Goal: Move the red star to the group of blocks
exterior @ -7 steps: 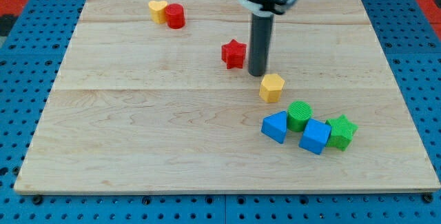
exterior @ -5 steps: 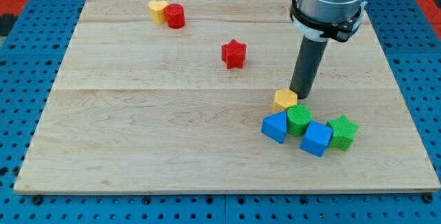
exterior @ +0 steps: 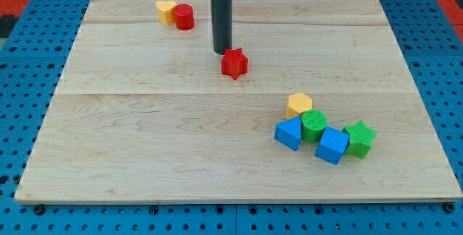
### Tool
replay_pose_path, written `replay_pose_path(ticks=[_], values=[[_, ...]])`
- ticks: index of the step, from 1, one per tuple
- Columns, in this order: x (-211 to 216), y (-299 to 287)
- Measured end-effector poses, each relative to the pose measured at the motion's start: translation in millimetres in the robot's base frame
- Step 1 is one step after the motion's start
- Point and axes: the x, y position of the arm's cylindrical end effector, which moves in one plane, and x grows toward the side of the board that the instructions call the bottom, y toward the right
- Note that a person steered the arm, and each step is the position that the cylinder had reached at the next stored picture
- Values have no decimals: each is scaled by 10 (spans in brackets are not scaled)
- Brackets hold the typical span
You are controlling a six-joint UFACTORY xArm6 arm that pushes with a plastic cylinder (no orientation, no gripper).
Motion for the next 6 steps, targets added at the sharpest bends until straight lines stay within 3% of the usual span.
replay_pose_path(ticks=[1,2,3,4,5,6], values=[[160,-277],[271,329],[299,1296],[385,1754],[-52,1831],[343,2020]])
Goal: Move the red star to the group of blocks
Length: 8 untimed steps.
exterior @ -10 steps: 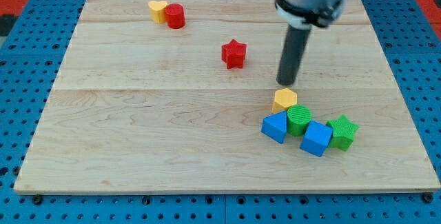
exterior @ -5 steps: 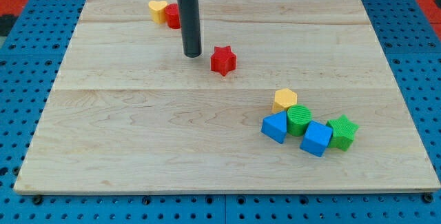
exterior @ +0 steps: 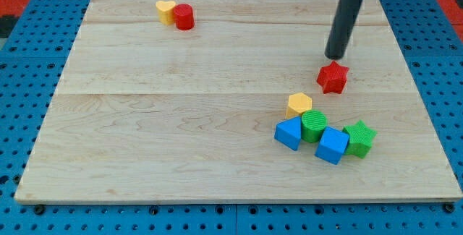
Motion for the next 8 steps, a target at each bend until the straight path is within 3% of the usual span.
replay_pose_path(ticks=[2,3,4,5,8], values=[[837,-14],[846,-49],[571,-21],[620,-548],[698,-662]])
